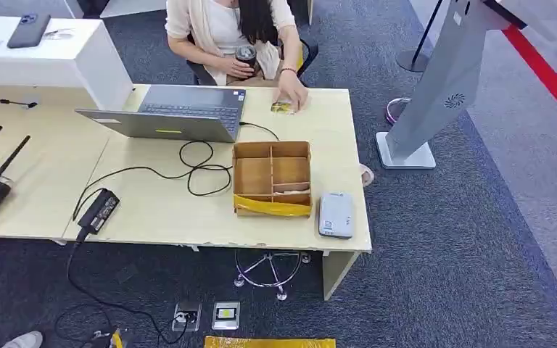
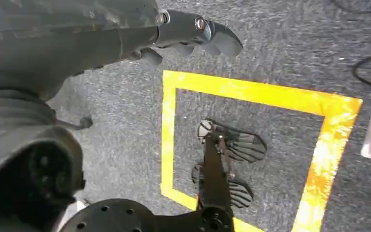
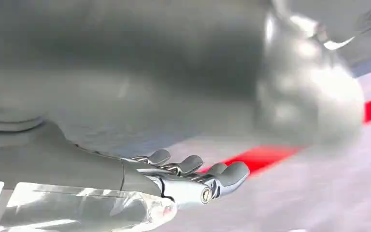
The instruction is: Pass the card to the sensor for recognition and then transmit it.
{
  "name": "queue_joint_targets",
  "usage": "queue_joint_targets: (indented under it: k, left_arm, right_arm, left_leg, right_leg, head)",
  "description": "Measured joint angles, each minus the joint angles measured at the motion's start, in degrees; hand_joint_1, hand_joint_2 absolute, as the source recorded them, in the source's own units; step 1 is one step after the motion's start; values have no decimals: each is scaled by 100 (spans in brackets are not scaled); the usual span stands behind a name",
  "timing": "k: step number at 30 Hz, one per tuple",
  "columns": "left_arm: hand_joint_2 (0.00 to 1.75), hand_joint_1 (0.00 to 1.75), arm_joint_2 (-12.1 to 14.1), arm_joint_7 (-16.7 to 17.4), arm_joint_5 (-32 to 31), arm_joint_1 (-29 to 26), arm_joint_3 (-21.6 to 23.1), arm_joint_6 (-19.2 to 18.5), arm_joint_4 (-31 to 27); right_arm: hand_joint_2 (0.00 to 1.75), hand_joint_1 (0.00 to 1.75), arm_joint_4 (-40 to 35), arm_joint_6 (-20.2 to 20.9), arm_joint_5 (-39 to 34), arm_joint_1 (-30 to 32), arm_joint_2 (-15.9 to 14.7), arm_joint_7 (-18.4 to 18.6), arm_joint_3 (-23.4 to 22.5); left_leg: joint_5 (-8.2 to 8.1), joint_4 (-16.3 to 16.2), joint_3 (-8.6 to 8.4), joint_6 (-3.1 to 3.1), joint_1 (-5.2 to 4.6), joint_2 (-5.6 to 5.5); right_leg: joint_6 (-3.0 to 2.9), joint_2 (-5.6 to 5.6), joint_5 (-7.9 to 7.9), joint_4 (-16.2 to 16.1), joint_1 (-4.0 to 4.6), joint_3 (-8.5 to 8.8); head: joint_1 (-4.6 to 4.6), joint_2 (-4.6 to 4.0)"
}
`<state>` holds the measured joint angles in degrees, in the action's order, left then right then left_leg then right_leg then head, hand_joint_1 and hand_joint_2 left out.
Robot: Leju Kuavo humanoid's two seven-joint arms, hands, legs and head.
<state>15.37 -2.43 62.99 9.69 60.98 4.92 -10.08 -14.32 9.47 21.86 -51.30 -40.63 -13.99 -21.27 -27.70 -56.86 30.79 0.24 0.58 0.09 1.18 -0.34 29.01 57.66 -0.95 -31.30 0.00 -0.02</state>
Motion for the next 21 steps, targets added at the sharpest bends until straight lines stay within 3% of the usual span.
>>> queue_joint_targets:
  k: [7, 13, 21]
  left_arm:
    - [0, 0, -13, 2, 24, 34, 70, -4, 0]
    - [0, 0, -13, 2, 2, 91, 114, -13, 0]
    - [0, 0, -9, 39, -39, 147, 162, -28, 0]
  right_arm:
    - [175, 0, -157, 112, 606, -962, 844, -426, 698]
    - [175, 0, -332, -422, 1492, -1180, 1660, -686, 1732]
    - [175, 0, -391, -1332, 2337, -1179, 2291, -544, 2973]
  left_leg:
    - [17, 0, 6, -16, 6, -19]
    - [22, -1, 6, -20, 9, -32]
    - [23, -1, 7, -20, 8, -32]
  right_leg:
    - [-2, -22, -3, 16, 5, -8]
    - [-3, -34, -3, 23, 8, -12]
    - [-4, -33, -2, 25, 7, -15]
  head:
    - [-4, 2]
    - [-7, 2]
    - [-2, 2]
